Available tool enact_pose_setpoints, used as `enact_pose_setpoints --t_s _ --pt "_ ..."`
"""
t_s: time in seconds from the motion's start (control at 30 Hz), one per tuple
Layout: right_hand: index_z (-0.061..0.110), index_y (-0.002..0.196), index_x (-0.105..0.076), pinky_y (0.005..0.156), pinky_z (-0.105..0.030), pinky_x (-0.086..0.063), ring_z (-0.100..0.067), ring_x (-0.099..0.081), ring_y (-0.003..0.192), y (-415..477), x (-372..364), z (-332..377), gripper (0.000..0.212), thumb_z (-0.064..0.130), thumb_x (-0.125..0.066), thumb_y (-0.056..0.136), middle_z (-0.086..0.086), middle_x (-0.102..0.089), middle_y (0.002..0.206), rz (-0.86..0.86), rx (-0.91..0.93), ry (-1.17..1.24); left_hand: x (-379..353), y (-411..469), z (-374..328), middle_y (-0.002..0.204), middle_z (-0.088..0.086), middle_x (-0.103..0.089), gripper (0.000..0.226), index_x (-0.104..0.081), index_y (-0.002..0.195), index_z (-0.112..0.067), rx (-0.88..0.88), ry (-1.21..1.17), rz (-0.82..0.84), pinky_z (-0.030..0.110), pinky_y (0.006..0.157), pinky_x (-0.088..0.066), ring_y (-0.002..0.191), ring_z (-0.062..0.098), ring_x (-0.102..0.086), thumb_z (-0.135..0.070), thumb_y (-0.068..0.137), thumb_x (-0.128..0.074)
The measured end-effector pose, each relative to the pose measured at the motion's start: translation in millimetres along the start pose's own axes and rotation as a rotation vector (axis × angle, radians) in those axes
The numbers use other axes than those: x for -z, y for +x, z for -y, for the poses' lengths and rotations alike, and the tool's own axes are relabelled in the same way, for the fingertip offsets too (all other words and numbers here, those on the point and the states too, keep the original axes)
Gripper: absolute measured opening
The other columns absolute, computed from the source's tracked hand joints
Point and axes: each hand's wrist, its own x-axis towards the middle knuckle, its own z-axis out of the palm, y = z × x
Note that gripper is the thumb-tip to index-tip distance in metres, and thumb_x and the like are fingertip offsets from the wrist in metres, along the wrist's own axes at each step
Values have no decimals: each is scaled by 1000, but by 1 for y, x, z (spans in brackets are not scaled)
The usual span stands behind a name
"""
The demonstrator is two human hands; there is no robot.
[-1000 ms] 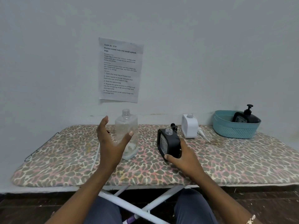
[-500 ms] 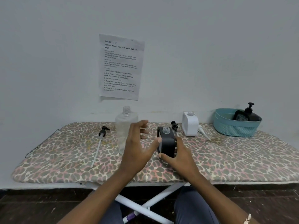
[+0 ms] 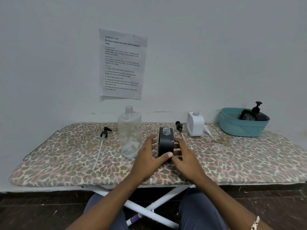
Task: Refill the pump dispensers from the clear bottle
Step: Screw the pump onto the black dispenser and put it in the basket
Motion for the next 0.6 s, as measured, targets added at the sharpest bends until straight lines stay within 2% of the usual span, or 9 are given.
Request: enact_pose_setpoints --t_s 0.07,0.13,0.27,0.37,0.47,0.53,0.6 --pt "29 141 -48 71 -8 -51 12 -67 94 0 1 1 52 3 -57 97 23 -66 109 -4 9 -11 -1 2 0 142 -10 -60 96 -37 152 -39 -2 0 11 16 97 -53 123 -2 -61 -66 74 -85" --pt "33 139 -49 73 -12 -52 6 -68 94 -1 2 2 55 0 -54 94 21 -70 108 -2 23 -33 -1 5 -1 135 -10 -65 95 -37 149 -41 -5 8 17 23 98 -57 117 -2 -64 -66 72 -86" --pt "42 137 -49 81 -39 -61 -4 -70 96 3 5 -5 60 4 -53 91 13 -72 112 20 0 -52 -3 5 -5 128 -14 -68 96 -35 147 -46 -15 50 27 31 97 -60 110 0 -68 -66 70 -88" --pt "47 136 -49 84 -46 -61 -7 -70 100 4 6 -7 67 2 -53 87 14 -71 117 31 -15 -60 -5 4 -6 128 -16 -68 98 -35 148 -47 -28 91 23 36 96 -60 112 4 -68 -69 68 -86" --pt "47 133 -50 85 -44 -61 -4 -69 98 6 8 -8 68 -3 -53 87 16 -70 114 37 -15 -64 -5 3 -7 129 -14 -67 100 -32 151 -45 -35 148 25 38 93 -60 112 8 -67 -75 69 -81" --pt "46 132 -52 86 -40 -61 -3 -69 98 9 11 -8 66 -2 -52 87 13 -71 115 41 -17 -78 -5 2 -7 125 -13 -67 94 -32 150 -43 -49 175 23 36 90 -59 108 8 -67 -67 73 -80" --pt "41 128 -56 85 -20 -55 5 -67 97 12 13 -7 64 -6 -52 85 10 -71 113 36 3 -128 -6 0 -6 118 -12 -67 87 -33 148 -41 -54 187 21 35 84 -59 101 8 -67 -58 76 -79"
